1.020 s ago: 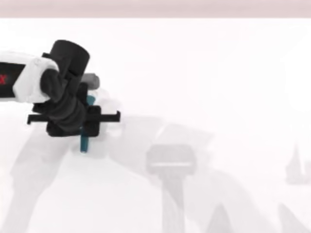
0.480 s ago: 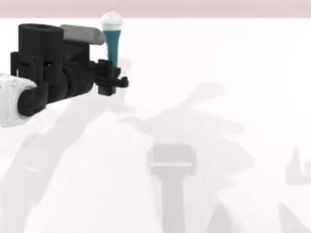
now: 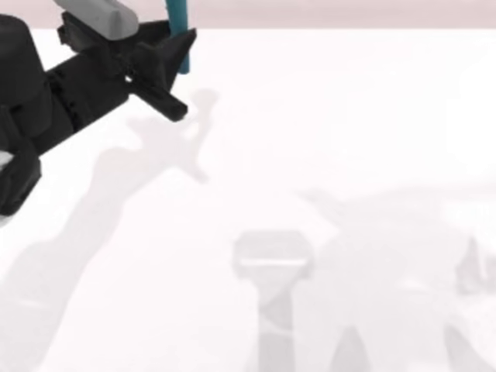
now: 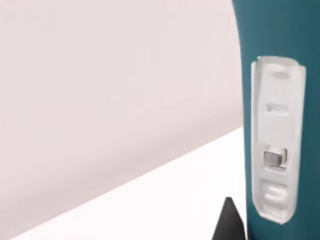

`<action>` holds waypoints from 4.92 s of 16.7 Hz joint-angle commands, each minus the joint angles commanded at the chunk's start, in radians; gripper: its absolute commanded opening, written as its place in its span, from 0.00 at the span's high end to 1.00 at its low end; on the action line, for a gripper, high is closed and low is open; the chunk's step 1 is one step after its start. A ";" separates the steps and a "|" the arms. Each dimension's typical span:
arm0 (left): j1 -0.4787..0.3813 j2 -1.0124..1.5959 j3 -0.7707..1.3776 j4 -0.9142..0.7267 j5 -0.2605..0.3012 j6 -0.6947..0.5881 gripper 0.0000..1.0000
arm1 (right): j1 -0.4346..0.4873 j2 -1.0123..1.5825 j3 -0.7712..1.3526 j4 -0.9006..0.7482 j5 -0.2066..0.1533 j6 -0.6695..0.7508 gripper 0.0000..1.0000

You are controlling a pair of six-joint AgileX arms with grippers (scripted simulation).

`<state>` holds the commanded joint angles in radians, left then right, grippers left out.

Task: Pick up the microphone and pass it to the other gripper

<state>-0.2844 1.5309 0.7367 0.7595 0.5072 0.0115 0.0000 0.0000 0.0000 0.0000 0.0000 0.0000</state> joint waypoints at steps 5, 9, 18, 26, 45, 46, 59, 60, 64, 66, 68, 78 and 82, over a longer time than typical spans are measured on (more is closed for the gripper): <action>0.001 -0.012 -0.005 0.020 0.010 0.007 1.00 | 0.000 0.000 0.000 0.000 0.000 0.000 0.00; -0.042 0.001 -0.002 0.042 -0.031 0.006 1.00 | 0.000 0.000 0.000 0.000 0.000 0.000 0.00; -0.333 0.046 -0.024 0.217 -0.340 -0.008 1.00 | 0.000 0.000 0.000 0.000 0.000 0.000 0.00; -0.338 0.046 -0.024 0.220 -0.345 -0.008 1.00 | 0.000 0.000 0.000 0.000 0.000 0.000 0.00; -0.338 0.046 -0.024 0.220 -0.345 -0.008 1.00 | 0.386 1.024 0.639 0.373 -0.371 -0.054 0.00; -0.338 0.046 -0.024 0.220 -0.345 -0.008 1.00 | 0.408 1.082 0.675 0.394 -0.392 -0.058 0.00; -0.338 0.046 -0.024 0.220 -0.345 -0.008 1.00 | 0.498 1.316 0.836 0.461 -0.426 -0.067 0.00; -0.338 0.046 -0.024 0.220 -0.345 -0.008 1.00 | 0.512 1.362 0.871 0.469 -0.412 -0.066 0.00; -0.338 0.046 -0.024 0.220 -0.345 -0.008 1.00 | 0.572 1.558 1.020 0.503 -0.348 -0.064 0.00; -0.338 0.046 -0.024 0.220 -0.345 -0.008 1.00 | 0.592 1.608 1.066 0.512 -0.327 -0.063 0.00; -0.338 0.046 -0.024 0.220 -0.345 -0.008 1.00 | 0.597 1.618 1.076 0.514 -0.322 -0.063 0.00; -0.338 0.046 -0.024 0.220 -0.345 -0.008 1.00 | 0.597 1.618 1.076 0.514 -0.322 -0.063 0.60; -0.338 0.046 -0.024 0.220 -0.345 -0.008 1.00 | 0.597 1.618 1.076 0.514 -0.322 -0.063 0.90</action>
<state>-0.6221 1.5770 0.7124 0.9797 0.1626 0.0032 0.5965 1.6177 1.0756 0.5140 -0.3223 -0.0632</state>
